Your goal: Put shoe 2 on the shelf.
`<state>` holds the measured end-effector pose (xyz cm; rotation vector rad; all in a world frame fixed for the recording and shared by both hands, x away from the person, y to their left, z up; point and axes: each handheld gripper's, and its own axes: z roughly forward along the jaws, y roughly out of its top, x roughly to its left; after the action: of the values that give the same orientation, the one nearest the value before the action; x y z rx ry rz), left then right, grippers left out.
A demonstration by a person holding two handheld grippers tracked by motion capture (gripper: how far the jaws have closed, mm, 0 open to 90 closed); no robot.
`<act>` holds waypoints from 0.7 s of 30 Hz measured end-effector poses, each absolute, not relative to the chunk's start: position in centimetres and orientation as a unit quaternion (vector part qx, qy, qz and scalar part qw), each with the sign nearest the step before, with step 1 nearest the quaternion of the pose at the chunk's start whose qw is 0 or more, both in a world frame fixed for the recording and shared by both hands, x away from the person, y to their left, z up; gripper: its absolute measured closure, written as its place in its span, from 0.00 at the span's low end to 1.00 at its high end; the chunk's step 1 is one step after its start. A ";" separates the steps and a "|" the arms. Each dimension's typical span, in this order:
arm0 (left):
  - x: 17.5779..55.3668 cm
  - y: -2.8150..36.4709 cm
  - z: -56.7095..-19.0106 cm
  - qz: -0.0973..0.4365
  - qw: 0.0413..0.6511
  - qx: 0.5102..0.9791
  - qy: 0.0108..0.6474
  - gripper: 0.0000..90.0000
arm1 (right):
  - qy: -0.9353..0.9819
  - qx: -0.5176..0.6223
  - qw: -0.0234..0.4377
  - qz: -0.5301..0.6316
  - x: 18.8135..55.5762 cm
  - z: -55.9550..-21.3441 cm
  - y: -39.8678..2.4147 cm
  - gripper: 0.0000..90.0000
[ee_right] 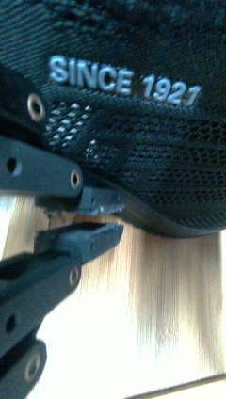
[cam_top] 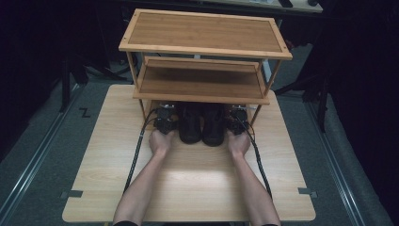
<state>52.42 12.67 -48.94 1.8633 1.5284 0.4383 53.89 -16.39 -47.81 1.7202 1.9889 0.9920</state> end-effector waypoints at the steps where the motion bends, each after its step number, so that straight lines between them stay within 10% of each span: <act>1: 52.3 12.9 -48.8 0.167 0.341 0.715 0.587 0.63 | 0.699 0.601 0.165 0.350 53.8 -47.8 -16.6 0.85; 21: 44.0 12.5 -46.0 0.220 0.396 0.735 0.504 0.44 | 0.736 0.502 0.240 0.386 45.7 -45.7 -18.8 0.71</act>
<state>44.05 12.46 -46.01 1.8632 1.2777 0.5570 45.72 -18.79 -45.70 1.3745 2.0146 1.0555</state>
